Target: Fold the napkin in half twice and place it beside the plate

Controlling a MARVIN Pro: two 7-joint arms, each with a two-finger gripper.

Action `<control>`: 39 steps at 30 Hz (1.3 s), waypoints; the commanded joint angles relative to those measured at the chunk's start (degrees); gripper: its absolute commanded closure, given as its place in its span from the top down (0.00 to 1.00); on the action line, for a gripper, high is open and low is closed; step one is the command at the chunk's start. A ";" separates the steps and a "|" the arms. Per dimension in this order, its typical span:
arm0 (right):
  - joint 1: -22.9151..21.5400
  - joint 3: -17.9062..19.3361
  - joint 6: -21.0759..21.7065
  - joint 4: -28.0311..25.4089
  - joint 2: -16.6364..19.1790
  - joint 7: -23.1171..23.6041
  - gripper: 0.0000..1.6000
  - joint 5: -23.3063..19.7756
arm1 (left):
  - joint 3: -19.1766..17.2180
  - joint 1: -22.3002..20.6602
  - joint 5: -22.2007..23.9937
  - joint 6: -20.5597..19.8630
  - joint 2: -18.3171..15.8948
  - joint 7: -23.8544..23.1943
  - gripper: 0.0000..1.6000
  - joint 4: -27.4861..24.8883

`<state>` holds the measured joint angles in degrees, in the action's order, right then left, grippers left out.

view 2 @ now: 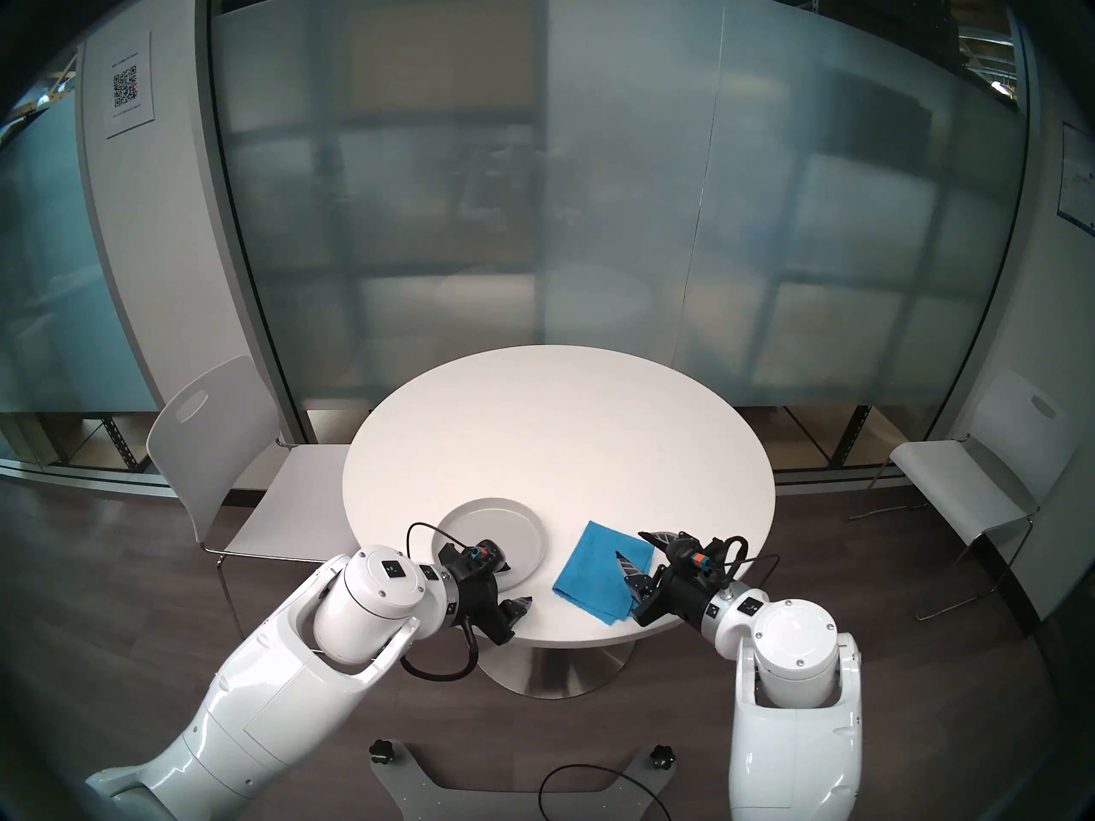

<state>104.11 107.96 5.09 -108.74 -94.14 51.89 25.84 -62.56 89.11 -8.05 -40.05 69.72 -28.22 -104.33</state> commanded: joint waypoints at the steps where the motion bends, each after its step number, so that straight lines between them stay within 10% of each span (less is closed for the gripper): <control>1: -1.01 -0.07 -0.19 -0.58 0.14 -0.16 0.75 -0.07 | -1.46 0.12 1.08 0.27 -0.02 -0.32 0.88 -4.74; 24: 1.00 0.95 -2.46 -4.22 -0.81 -3.33 0.85 -2.03 | -12.15 2.56 6.70 -0.66 7.43 6.34 1.00 -13.10; 39: 3.83 0.78 -6.06 -5.36 -1.71 -12.18 0.89 -6.67 | -14.29 5.14 6.79 7.89 14.18 17.66 0.97 -12.96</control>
<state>107.21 108.98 0.82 -112.57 -95.25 43.65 21.95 -76.53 92.80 -0.66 -37.62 79.60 -15.38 -116.00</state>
